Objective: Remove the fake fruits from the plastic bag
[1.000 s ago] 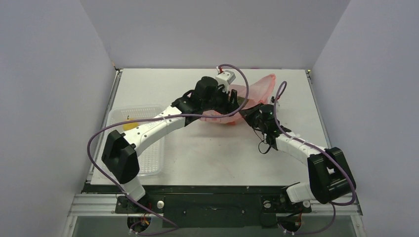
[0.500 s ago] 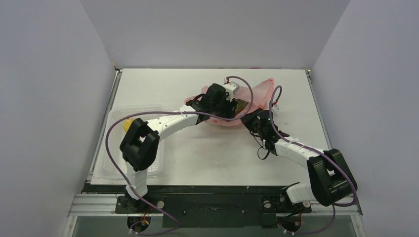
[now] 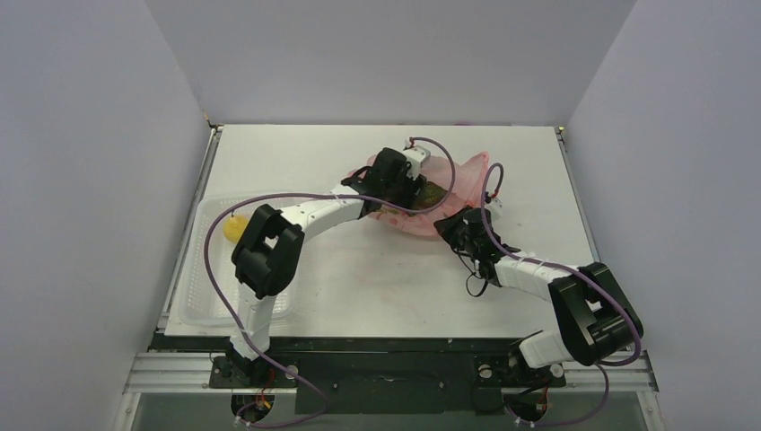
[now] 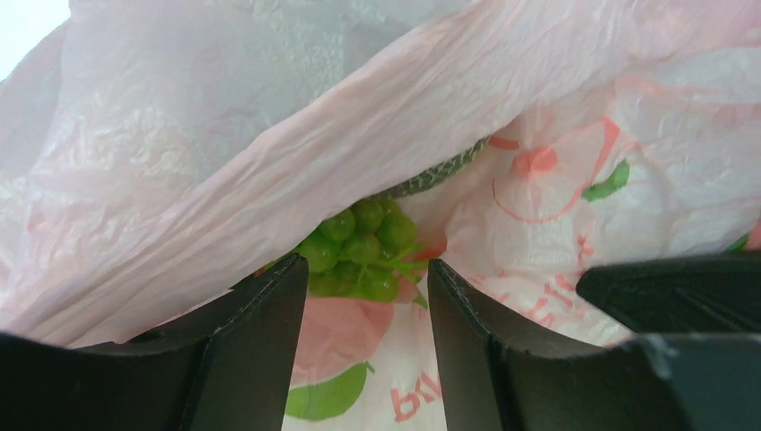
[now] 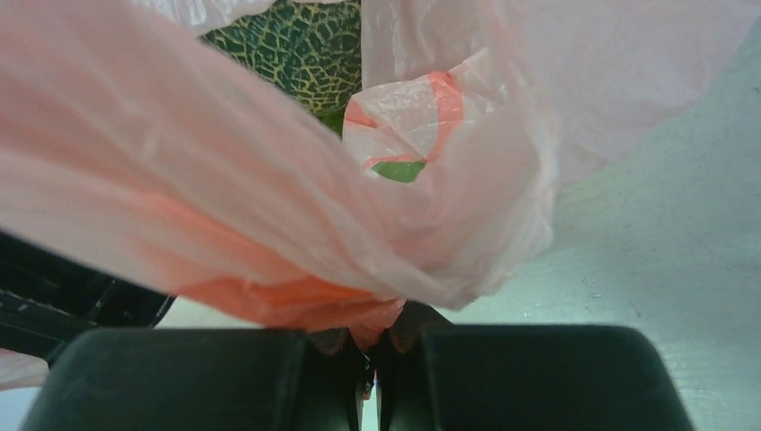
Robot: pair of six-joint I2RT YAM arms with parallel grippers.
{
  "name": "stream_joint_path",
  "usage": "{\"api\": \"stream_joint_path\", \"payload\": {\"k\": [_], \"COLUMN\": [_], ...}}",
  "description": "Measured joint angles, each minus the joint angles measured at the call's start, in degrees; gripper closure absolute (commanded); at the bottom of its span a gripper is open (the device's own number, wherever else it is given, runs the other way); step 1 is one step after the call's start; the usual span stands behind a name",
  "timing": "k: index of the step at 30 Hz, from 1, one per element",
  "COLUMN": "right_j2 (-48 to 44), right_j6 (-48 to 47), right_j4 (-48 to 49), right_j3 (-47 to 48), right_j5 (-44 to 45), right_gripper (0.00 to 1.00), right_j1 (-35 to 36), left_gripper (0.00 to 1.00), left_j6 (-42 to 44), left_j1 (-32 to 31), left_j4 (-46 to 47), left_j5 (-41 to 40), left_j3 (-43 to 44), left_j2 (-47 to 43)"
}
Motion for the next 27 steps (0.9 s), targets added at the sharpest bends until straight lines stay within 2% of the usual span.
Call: {"api": "stream_joint_path", "payload": {"k": [9, 16, 27], "right_j2": [0.42, 0.57, 1.81], "right_j6": [-1.31, -2.29, -4.28], "right_j4": [0.42, 0.33, -0.55], "right_j3": [-0.13, -0.09, 0.50], "right_j5": [0.07, 0.33, 1.66], "right_gripper": [1.00, 1.00, 1.00], "right_j1": [1.92, 3.76, 5.95], "left_gripper": [0.46, 0.41, 0.37], "left_j6": [5.99, 13.79, 18.91], "left_j1": [-0.09, -0.04, 1.18], "left_j4": [1.95, 1.97, 1.57], "left_j5": [-1.64, -3.89, -0.63], "left_j3": [3.96, 4.44, 8.94], "left_j2": [4.70, 6.36, 11.63]}}
